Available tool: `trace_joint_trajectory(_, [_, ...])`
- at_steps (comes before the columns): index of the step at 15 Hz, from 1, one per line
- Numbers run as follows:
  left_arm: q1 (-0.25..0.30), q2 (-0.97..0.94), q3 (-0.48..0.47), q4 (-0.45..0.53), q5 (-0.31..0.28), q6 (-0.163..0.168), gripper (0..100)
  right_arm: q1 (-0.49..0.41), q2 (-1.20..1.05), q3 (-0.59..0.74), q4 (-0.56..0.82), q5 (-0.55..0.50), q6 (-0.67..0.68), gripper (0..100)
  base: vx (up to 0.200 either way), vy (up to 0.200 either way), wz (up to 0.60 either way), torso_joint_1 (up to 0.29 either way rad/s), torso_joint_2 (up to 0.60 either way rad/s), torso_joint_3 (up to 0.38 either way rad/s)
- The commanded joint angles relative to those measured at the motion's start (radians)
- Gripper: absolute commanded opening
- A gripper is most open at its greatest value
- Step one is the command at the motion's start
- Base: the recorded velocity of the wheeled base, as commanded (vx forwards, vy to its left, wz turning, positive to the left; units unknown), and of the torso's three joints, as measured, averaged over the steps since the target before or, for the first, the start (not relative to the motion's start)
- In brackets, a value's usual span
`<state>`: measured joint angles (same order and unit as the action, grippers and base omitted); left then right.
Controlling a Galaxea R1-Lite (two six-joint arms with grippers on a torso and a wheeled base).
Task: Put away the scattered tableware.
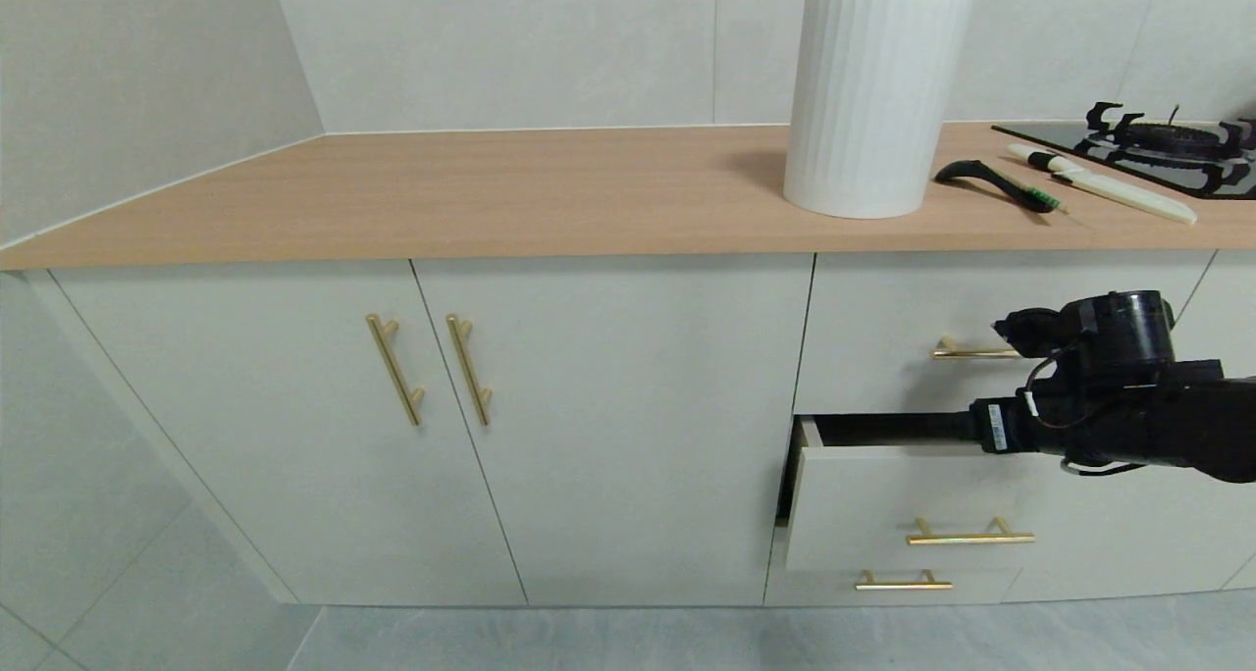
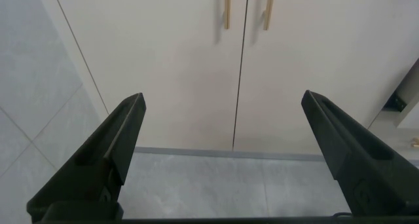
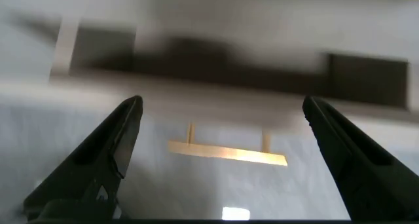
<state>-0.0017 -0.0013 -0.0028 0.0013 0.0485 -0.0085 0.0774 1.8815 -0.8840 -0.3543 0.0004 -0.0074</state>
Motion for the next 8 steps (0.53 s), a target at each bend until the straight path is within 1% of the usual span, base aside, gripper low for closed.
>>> trace_joint_trajectory(1, [0.000, 0.001, 0.001, 0.000, 0.001, -0.001, 100, 0.010, 0.114, 0.004, -0.060, -0.023, 0.023, 100, 0.000, 0.000, 0.00, 0.000, 0.00, 0.000])
trace_joint_trajectory(8, [0.000, 0.001, 0.000, 0.000, 0.001, -0.001, 100, 0.012, 0.137, 0.002, -0.061, -0.025, 0.023, 100, 0.000, 0.000, 0.00, 0.000, 0.00, 0.000])
